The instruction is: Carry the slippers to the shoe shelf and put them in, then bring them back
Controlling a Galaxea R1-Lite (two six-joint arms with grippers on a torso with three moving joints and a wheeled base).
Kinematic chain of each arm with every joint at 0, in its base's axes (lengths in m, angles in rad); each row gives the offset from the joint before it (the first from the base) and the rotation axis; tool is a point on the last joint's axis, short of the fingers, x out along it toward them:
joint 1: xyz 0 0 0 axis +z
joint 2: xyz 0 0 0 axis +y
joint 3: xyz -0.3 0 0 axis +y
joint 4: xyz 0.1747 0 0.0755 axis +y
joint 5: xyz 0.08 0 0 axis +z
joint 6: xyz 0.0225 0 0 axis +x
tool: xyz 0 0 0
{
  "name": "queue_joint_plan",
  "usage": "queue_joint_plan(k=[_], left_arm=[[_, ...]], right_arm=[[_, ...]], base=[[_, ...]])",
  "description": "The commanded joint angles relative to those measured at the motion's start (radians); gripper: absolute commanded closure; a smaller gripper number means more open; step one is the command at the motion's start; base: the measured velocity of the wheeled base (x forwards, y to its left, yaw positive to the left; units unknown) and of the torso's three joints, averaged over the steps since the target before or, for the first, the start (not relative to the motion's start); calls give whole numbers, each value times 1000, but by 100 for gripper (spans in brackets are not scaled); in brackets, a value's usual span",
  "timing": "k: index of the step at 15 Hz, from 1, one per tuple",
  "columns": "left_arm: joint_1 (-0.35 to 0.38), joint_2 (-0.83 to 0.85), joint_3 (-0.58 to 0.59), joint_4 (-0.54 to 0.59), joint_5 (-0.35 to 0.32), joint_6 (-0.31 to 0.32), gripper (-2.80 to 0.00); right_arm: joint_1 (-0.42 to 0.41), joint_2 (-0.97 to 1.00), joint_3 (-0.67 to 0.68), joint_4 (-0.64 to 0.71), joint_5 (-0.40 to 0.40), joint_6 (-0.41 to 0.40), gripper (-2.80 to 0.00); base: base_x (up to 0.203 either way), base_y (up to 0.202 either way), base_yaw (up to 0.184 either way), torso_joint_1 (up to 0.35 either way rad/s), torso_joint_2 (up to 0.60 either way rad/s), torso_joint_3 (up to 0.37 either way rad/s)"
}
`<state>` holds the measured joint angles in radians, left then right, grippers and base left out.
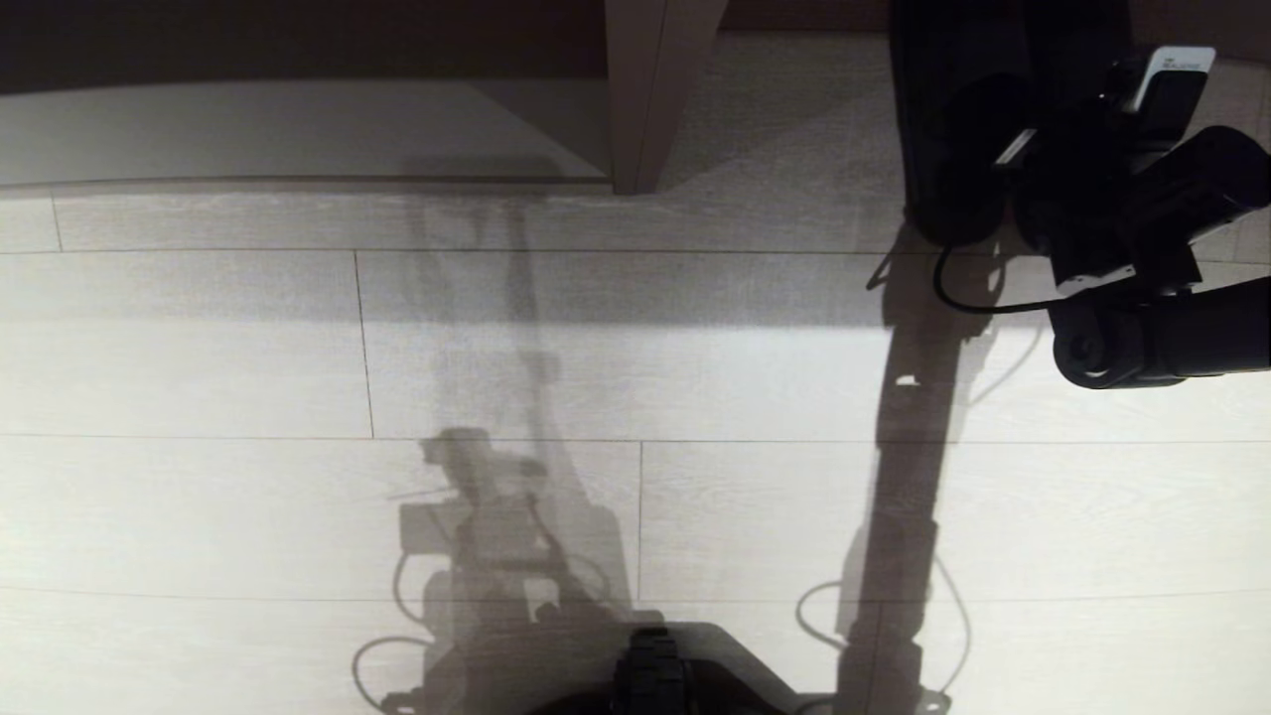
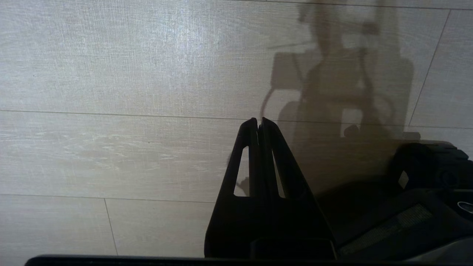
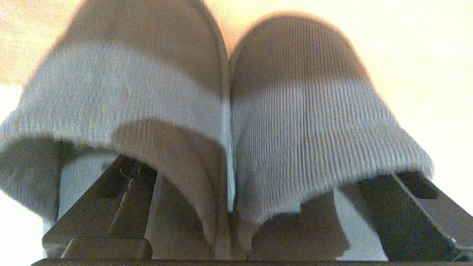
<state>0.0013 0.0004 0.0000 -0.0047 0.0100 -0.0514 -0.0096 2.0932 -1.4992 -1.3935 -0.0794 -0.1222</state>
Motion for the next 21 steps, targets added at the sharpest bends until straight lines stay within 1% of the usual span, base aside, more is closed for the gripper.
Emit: queue_joint_plan(k=[1, 3, 5, 9, 12, 15, 21], left_arm=[[0, 0, 0, 0, 1, -1, 0], [0, 0, 0, 0, 1, -1, 0], [-1, 0, 0, 0, 1, -1, 0], [0, 0, 0, 0, 1, -1, 0], [0, 0, 0, 0, 1, -1, 0], [0, 0, 0, 0, 1, -1, 0], [0, 0, 0, 0, 1, -1, 0]], right_arm=[[0, -69, 56, 9, -3, 5, -280], [0, -138, 138, 55, -4, 23, -280], [0, -153, 156, 76, -3, 30, -280], [0, -247, 262, 107, -1, 30, -280], [1, -290, 281, 118, -1, 28, -280], [2, -367, 323, 185, -1, 27, -280], [2, -436, 445, 224, 0, 23, -280]], base=[[0, 0, 0, 0, 0, 0], [0, 0, 0, 0, 0, 0], [0, 0, 0, 0, 0, 0], [0, 0, 0, 0, 0, 0], [0, 0, 0, 0, 0, 0], [0, 0, 0, 0, 0, 0], [0, 0, 0, 0, 0, 0]])
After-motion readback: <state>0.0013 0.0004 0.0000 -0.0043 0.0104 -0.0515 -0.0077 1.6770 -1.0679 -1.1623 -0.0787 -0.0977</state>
